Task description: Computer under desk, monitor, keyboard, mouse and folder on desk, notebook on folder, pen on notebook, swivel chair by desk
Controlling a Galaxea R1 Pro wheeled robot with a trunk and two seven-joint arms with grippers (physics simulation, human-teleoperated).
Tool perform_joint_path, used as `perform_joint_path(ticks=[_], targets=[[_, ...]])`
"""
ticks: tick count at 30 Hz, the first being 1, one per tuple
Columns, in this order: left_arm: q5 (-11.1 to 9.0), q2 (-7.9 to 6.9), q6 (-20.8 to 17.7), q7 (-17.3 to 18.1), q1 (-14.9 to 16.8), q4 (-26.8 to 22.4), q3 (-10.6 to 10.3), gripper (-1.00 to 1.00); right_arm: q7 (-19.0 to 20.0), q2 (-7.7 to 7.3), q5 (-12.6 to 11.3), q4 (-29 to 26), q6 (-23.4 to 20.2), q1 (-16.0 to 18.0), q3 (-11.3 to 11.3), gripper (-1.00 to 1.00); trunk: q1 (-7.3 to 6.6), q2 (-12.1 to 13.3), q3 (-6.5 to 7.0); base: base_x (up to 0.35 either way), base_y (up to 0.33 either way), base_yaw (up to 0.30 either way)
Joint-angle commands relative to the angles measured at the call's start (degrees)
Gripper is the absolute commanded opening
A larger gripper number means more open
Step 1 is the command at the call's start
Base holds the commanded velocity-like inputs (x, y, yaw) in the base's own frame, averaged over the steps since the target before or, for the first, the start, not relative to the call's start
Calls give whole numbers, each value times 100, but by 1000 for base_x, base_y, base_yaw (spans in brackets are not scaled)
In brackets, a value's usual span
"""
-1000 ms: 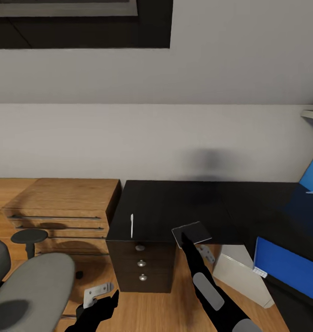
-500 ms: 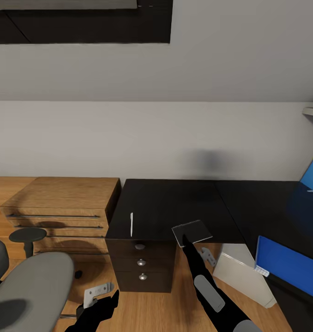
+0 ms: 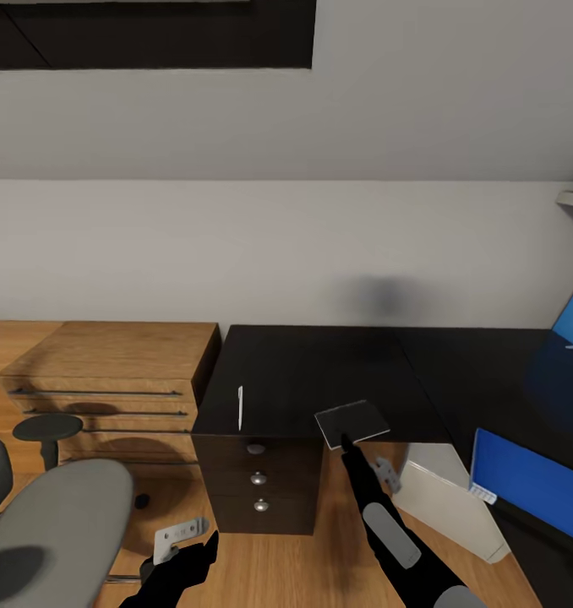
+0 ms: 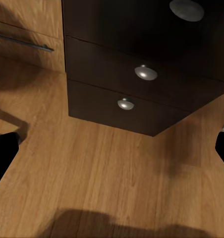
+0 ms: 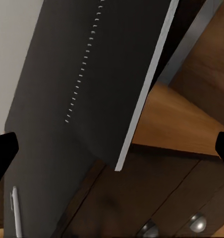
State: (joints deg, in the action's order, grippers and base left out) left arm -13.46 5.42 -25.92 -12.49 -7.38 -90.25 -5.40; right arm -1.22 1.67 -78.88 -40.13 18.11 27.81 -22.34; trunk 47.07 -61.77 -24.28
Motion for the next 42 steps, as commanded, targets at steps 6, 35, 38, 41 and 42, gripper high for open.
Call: perform_joint_path(ticks=[6,35,38,41,42], targets=[[-60,2,-18,-52,0,-10,-7,100,-10,-8,-115,-12,-372,5,-6,100,133,-246,-113,0,0,0],[-62,2,-27,-52,0,-2,-14,100,1323,-213,-340,539,-665,5,269,100,770,-1409,-634,0,0,0],[-61,2,-27,-52,0,-2,-14,100,1902,-239,-352,662,-686,5,273,100,792,-1449,-652,0,0,0],[-61,2,-29,-52,0,-2,-14,100,2053,-247,-354,685,-693,7,271,100,792,-1449,-652,0,0,0],[-62,2,-32,-48,0,-1,-16,100,2134,-250,-355,697,-698,6,271,100,792,-1449,-652,0,0,0]])
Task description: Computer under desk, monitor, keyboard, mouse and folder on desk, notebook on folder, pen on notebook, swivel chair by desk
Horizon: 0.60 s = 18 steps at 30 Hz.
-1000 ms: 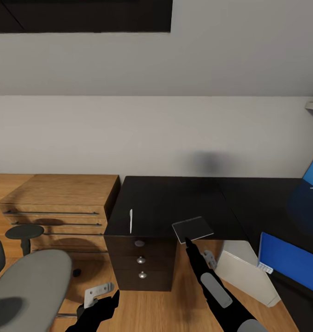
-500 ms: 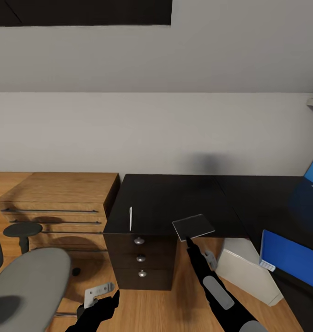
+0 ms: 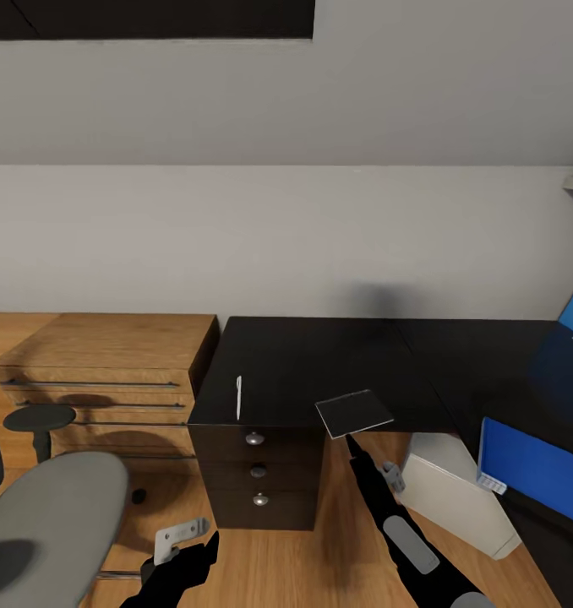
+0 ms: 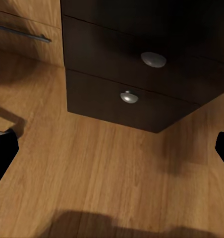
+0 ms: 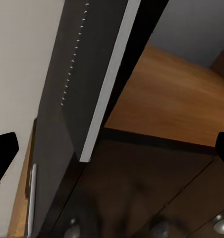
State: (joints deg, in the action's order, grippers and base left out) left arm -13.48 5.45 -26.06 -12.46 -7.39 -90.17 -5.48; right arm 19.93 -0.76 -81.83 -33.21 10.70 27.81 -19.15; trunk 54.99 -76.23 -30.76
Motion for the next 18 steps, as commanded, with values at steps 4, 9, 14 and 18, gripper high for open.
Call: perform_joint_path(ticks=[4,9,14,18], targets=[[-60,-10,-21,-42,1,21,-11,100,93,-11,-61,14,40,6,-51,100,0,-3,-4,0,0,0],[-65,-16,-15,-27,1,32,-7,100,104,-7,-61,16,38,5,-53,100,0,-3,-4,0,0,0],[-59,-20,-13,-13,1,42,-13,100,107,-4,-62,16,37,5,-54,100,0,-3,-4,121,0,0],[-59,-21,-8,-11,1,42,-14,100,103,-4,-66,19,37,5,-54,100,0,-3,-4,62,0,0]])
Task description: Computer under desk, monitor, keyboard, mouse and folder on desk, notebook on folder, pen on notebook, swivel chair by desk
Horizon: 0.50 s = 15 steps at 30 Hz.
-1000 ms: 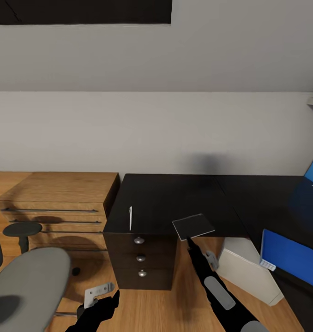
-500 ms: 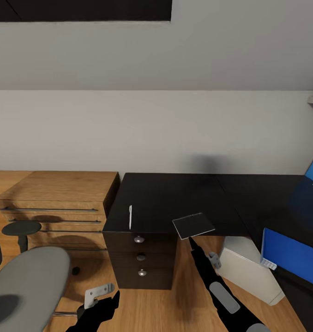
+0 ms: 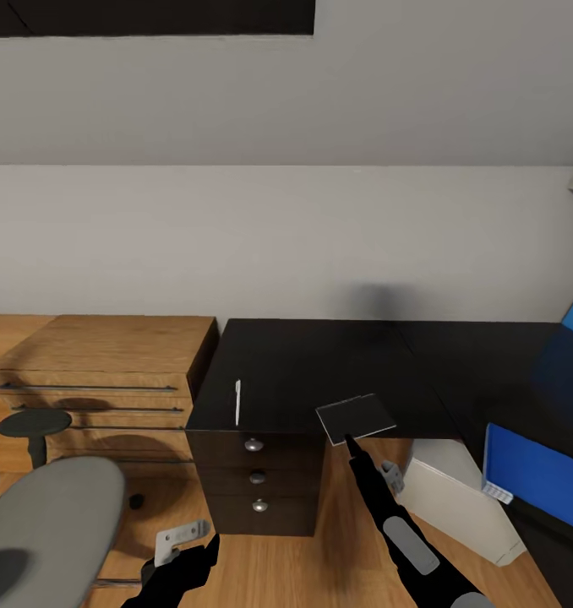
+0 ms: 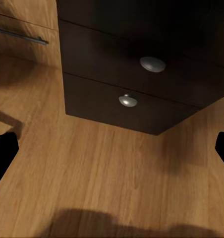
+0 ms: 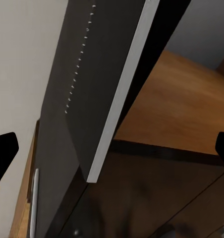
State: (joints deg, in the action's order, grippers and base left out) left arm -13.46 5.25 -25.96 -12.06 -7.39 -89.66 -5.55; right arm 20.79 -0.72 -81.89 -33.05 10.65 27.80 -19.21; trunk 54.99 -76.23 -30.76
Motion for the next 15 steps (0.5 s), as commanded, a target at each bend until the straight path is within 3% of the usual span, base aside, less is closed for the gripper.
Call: perform_joint_path(ticks=[1,7,15], targets=[[-61,-3,-17,-50,1,-9,-7,100,15,-7,-60,6,43,6,-49,100,1,-3,-4,36,0,0],[-60,2,-18,-43,1,3,-21,100,13,0,-64,16,43,6,-55,100,1,-3,-4,132,0,0],[-60,1,-23,-42,1,11,-26,100,7,17,-56,124,45,6,-68,100,1,-3,-4,31,0,0]])
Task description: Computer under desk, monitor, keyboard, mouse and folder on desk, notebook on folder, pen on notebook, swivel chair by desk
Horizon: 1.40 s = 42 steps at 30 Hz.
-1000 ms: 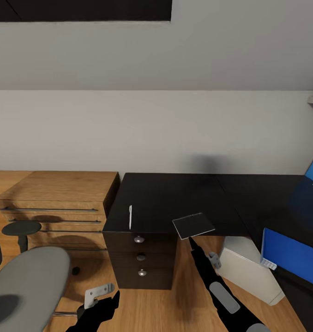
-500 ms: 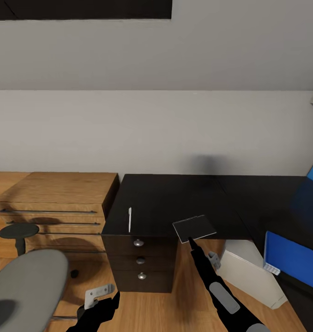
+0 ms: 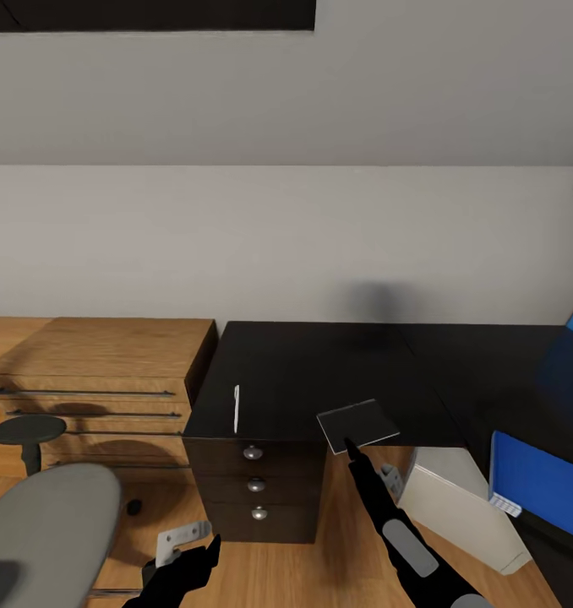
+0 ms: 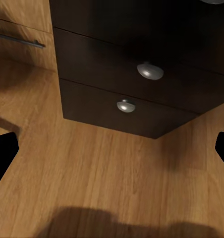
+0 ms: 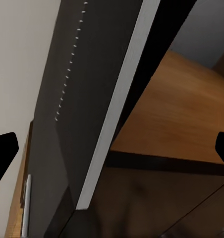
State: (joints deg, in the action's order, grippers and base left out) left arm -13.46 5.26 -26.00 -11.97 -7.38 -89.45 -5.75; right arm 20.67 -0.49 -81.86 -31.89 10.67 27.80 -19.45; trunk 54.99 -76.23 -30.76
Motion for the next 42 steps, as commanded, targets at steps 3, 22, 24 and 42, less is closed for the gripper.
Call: perform_joint_path(ticks=[3,22,24,42], targets=[[-59,1,-19,-52,0,13,-13,100,23,2,-53,37,41,7,-50,100,0,-3,-4,39,28,0],[-59,10,-1,-52,0,103,-22,100,16,14,-50,60,41,7,-55,100,0,-3,-4,59,43,0],[-59,10,-5,-52,0,103,-22,100,16,14,-50,60,41,7,-56,100,0,-3,-4,46,21,0],[-56,10,-18,-52,0,111,-23,100,16,14,-58,51,49,7,-48,-100,0,-3,-4,4,2,0]])
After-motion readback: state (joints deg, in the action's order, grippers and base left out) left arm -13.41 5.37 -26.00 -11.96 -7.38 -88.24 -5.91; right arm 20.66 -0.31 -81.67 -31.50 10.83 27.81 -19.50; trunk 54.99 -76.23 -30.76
